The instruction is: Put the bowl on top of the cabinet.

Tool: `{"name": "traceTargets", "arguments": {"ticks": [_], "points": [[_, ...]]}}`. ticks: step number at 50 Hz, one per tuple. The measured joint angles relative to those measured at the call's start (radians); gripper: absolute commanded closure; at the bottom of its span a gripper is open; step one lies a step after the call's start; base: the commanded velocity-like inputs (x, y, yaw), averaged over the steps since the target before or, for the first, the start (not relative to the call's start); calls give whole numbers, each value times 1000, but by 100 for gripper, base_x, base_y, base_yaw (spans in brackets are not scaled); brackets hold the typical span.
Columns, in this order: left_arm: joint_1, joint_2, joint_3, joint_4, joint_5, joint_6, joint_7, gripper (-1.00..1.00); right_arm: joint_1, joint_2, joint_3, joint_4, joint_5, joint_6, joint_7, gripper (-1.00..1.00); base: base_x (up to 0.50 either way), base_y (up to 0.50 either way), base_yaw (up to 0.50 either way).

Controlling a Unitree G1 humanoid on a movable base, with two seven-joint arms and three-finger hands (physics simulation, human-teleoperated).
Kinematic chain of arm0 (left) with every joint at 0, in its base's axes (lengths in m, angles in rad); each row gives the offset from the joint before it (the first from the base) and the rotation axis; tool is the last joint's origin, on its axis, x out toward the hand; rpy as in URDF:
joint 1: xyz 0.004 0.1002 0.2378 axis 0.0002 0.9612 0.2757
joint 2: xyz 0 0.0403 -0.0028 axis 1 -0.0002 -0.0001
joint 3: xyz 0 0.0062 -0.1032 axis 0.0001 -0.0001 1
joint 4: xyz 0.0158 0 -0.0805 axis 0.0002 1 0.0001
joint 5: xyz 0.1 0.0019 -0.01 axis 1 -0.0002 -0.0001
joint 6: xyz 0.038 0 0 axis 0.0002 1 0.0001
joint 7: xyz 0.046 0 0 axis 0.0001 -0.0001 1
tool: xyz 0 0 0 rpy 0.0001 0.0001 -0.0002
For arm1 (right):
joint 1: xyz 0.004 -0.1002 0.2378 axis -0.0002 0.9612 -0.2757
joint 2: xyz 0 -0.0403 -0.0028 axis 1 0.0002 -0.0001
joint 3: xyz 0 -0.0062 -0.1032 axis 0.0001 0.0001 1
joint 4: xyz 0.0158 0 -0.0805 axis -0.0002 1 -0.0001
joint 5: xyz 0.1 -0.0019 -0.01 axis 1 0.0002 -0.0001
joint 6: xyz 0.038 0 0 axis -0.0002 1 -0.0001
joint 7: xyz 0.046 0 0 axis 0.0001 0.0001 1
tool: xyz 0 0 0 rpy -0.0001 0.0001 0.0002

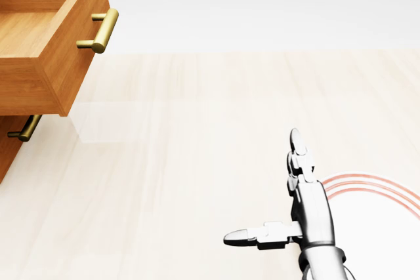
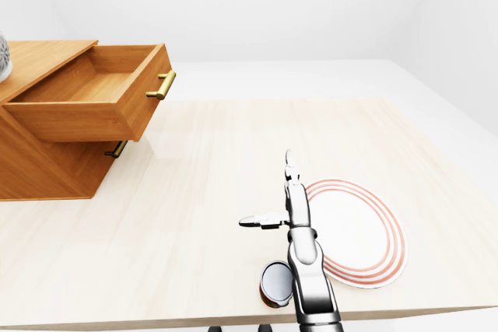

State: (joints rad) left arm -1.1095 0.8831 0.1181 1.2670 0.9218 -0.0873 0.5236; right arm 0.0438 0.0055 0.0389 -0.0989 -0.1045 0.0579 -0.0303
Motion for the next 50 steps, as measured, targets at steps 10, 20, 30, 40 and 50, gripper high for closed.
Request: {"name": "traceTargets", "arguments": {"ticks": [10,20,30,40,50], "points": [[-46,15,5,2,9,0,0,-100,1,1,1,0,-1,0,0,-100,0,0,0],[-81,22,10,-3,14,0,0,-100,-1,1,2,4,-2,-2,-1,-100,0,0,0],[-88,22,8,-2,15,0,0,-100,-2,0,1,4,-2,-1,-1,-100,0,0,0],[-68,22,12,-28,7,0,0,-100,-2,0,2,4,-3,-1,-1,-100,0,0,0],[31,-13,53,-217,-69,0,0,-100,2,0,2,-4,-4,1,-1,-100,0,0,0]]}}
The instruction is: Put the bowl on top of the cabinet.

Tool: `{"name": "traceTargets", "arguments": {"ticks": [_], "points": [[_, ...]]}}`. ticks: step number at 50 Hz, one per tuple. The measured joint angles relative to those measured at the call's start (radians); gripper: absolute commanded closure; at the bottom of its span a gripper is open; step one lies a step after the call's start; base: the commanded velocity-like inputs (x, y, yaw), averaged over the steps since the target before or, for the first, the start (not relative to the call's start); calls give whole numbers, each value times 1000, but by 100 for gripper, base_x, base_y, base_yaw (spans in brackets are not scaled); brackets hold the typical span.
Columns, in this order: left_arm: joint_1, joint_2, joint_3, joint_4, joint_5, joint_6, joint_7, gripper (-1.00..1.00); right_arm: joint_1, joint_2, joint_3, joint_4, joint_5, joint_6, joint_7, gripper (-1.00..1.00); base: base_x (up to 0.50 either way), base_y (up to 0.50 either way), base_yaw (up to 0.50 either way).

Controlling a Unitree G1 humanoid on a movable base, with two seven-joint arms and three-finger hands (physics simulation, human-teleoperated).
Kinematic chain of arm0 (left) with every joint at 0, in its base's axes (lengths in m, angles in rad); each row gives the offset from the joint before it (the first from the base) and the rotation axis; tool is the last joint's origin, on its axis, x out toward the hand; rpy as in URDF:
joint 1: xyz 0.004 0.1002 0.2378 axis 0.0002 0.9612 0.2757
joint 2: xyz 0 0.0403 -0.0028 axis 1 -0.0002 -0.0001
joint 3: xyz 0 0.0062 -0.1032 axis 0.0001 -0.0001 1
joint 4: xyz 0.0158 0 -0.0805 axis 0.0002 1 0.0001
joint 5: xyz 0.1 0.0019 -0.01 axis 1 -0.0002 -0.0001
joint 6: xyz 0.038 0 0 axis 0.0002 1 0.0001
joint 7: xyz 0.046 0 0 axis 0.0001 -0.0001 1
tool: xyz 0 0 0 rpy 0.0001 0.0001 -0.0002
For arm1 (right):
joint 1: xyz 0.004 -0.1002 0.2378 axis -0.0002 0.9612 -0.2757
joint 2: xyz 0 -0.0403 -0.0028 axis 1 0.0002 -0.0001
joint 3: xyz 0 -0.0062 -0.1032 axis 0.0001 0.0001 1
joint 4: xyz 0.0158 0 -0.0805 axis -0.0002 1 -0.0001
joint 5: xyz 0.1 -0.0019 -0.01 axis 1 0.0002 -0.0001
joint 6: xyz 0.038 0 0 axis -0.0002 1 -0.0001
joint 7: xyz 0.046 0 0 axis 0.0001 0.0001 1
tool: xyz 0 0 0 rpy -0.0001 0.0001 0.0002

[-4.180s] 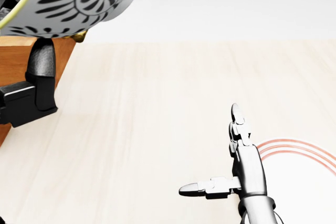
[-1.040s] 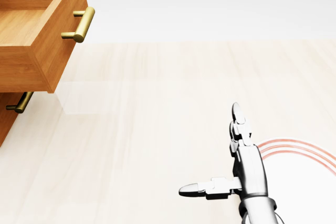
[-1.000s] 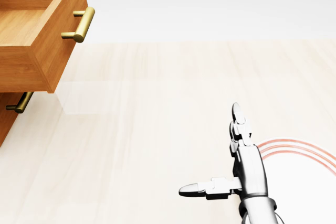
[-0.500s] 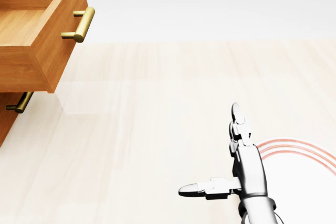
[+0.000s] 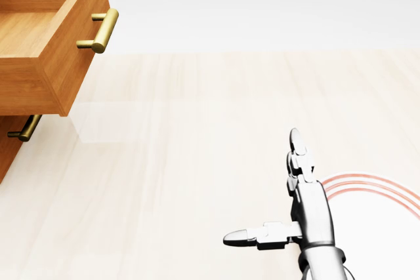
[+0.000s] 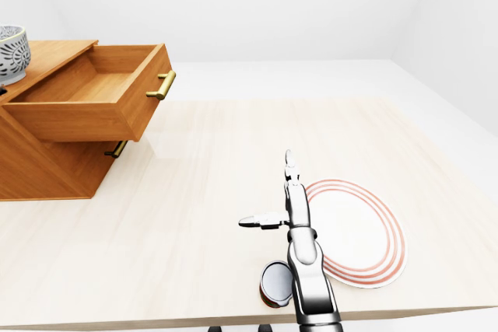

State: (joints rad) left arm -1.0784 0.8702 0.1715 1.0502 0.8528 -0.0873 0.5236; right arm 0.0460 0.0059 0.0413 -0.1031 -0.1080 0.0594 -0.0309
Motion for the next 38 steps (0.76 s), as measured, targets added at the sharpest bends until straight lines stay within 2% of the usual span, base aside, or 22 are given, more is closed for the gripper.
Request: {"name": "traceTargets", "arguments": {"ticks": [8,13,19,31,38], "points": [[120,-25,74,-339,-91,0,-20,-100,4,0,1,-8,-1,2,0,-100,0,0,0],[182,-30,116,-535,-139,14,-60,-100,5,0,2,-11,-2,3,0,-100,0,0,0],[245,-34,160,-732,-186,45,-111,-100,7,0,2,-14,-2,3,0,-100,0,0,0],[366,-50,246,-1096,-273,131,-215,-100,11,1,5,-21,-4,4,-1,-100,0,0,0],[424,-78,272,-1241,-292,156,-254,-100,13,0,5,-25,-4,5,0,-100,0,0,0]]}}
